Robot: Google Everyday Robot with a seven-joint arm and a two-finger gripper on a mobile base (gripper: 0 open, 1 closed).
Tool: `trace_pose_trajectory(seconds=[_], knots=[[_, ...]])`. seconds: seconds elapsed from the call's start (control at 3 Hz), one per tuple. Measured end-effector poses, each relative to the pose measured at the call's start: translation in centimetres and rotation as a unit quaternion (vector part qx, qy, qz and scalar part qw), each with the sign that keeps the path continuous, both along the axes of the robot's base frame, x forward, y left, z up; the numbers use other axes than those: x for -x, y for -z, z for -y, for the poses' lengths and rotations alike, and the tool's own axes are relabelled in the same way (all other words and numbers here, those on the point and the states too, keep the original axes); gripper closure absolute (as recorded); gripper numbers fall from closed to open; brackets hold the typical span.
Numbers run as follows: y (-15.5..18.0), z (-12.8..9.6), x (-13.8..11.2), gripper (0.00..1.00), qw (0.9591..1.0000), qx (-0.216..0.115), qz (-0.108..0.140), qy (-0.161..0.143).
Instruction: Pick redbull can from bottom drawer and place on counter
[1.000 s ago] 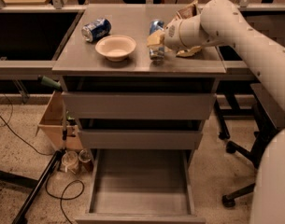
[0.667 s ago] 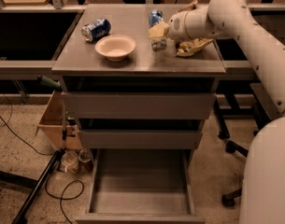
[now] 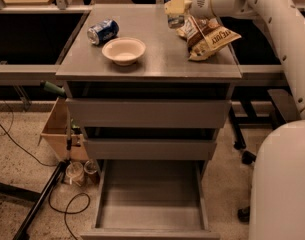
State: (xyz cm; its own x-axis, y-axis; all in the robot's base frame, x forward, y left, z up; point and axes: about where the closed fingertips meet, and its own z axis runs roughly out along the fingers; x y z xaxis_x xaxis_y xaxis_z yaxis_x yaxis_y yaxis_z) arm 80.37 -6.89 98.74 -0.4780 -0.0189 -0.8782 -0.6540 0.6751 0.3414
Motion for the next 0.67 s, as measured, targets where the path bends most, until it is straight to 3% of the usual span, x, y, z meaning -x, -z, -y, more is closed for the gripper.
trace_pose_trajectory(seconds=[0.33,0.67], knots=[[-0.8,-0.5,-0.3,1.0,0.9999,0.002,0.001,-0.012],[0.0,-1.6,-0.7,1.0,0.9995,0.006,-0.017,-0.026]])
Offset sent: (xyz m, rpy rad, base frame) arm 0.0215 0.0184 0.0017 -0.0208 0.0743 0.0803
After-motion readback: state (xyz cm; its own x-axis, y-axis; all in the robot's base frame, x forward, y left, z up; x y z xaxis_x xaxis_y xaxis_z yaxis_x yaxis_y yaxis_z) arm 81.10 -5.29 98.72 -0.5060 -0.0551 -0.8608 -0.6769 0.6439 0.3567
